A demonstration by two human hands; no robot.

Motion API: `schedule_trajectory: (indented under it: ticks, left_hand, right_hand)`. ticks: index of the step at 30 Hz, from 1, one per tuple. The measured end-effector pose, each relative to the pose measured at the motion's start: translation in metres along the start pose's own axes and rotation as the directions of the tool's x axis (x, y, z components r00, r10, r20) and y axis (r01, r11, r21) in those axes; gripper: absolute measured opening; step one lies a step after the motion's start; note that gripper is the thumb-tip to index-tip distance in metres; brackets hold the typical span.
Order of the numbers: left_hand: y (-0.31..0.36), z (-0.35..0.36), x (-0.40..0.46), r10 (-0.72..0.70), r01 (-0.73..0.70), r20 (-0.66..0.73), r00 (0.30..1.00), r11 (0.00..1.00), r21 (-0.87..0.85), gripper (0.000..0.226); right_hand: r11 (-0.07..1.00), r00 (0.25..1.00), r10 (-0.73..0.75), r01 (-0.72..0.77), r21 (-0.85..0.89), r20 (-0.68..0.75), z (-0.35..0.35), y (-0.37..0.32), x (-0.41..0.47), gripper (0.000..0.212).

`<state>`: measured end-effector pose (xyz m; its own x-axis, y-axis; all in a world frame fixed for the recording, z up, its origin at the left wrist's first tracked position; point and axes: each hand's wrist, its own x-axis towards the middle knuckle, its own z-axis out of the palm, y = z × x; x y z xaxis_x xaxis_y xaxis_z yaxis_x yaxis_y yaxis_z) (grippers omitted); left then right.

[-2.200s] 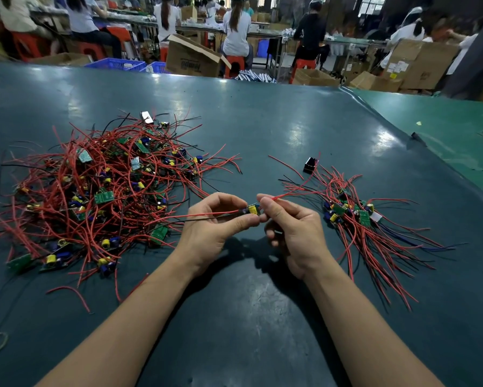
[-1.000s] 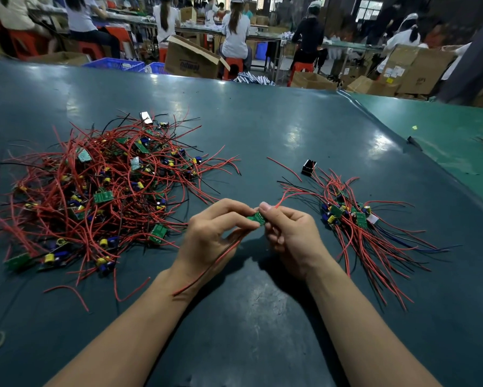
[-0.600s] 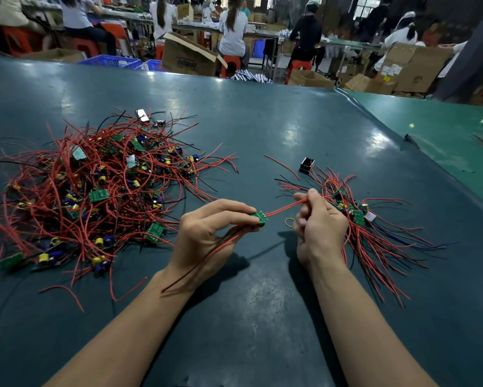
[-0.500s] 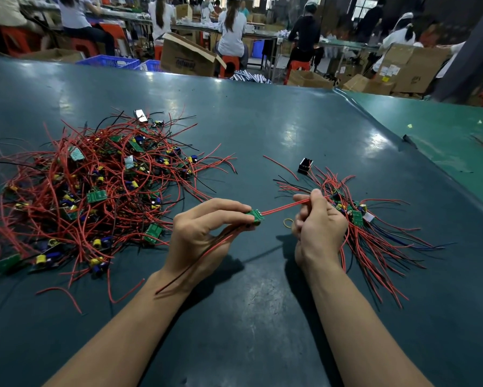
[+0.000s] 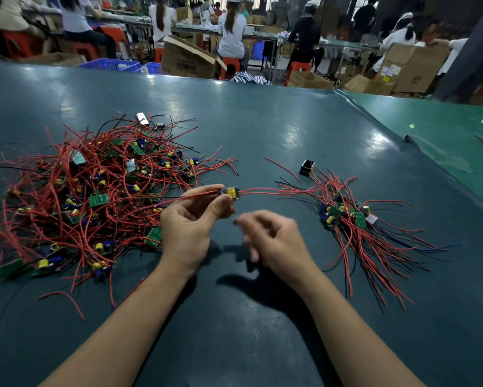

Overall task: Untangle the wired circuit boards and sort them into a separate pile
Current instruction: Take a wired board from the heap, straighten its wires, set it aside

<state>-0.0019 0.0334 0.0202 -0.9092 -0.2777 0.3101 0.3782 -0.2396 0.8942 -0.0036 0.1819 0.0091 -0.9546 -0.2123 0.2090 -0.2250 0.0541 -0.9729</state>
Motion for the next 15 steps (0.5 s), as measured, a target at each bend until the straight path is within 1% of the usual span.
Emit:
schedule_trajectory:
  ticks: [1, 2, 3, 4, 7, 9, 11, 13, 15]
  left_hand:
    - [0.0002, 0.0003, -0.0009, -0.035, 0.035, 0.042, 0.999, 0.999, -0.014, 0.025]
    - [0.0003, 0.0007, -0.0019, -0.078, 0.082, 0.089, 0.993, 0.996, -0.037, 0.028]
    - [0.0003, 0.0009, -0.0025, -0.122, 0.131, 0.136, 0.983, 0.99, -0.06, 0.032]
    - [0.0001, 0.0008, -0.0025, -0.159, 0.175, 0.185, 0.97, 0.981, -0.078, 0.035]
    - [-0.0009, 0.0009, -0.0017, -0.23, 0.267, 0.297, 0.927, 0.96, -0.09, 0.031]
    - [-0.0015, 0.0029, -0.0007, -0.266, 0.306, 0.308, 0.913, 0.948, -0.09, 0.038]
    - [-0.001, 0.0041, 0.0, -0.292, 0.342, 0.312, 0.904, 0.933, -0.116, 0.047]
    - [0.0007, 0.004, -0.0005, -0.295, 0.353, 0.325, 0.898, 0.926, -0.134, 0.042]
    - [0.001, 0.0019, -0.0008, -0.278, 0.326, 0.308, 0.91, 0.939, -0.113, 0.034]
  right_hand:
    - [0.991, 0.997, -0.041, 0.049, -0.121, 0.065, 0.0032, 0.0011, -0.0019, 0.029]
    - [0.981, 0.996, -0.068, 0.078, -0.177, 0.066, 0.0043, -0.0003, -0.002, 0.021]
    - [0.98, 0.995, -0.09, 0.096, -0.175, 0.041, 0.0037, -0.0022, -0.0016, 0.012]
    - [0.982, 0.994, -0.109, 0.109, -0.156, 0.01, 0.0022, -0.0038, -0.0014, 0.01]
    - [0.98, 0.988, -0.15, 0.145, -0.133, -0.026, 0.0011, -0.0061, -0.0021, 0.023]
    - [0.986, 0.989, -0.135, 0.13, -0.1, -0.052, 0.0019, -0.006, -0.0024, 0.029]
    - [0.992, 0.983, -0.118, 0.109, -0.069, -0.143, 0.0008, -0.0065, -0.0011, 0.029]
    - [0.993, 0.955, -0.119, 0.109, -0.052, -0.272, -0.0004, -0.006, 0.0013, 0.029]
    - [0.993, 0.892, -0.086, 0.111, 0.032, -0.444, -0.004, -0.0059, 0.0045, 0.035]
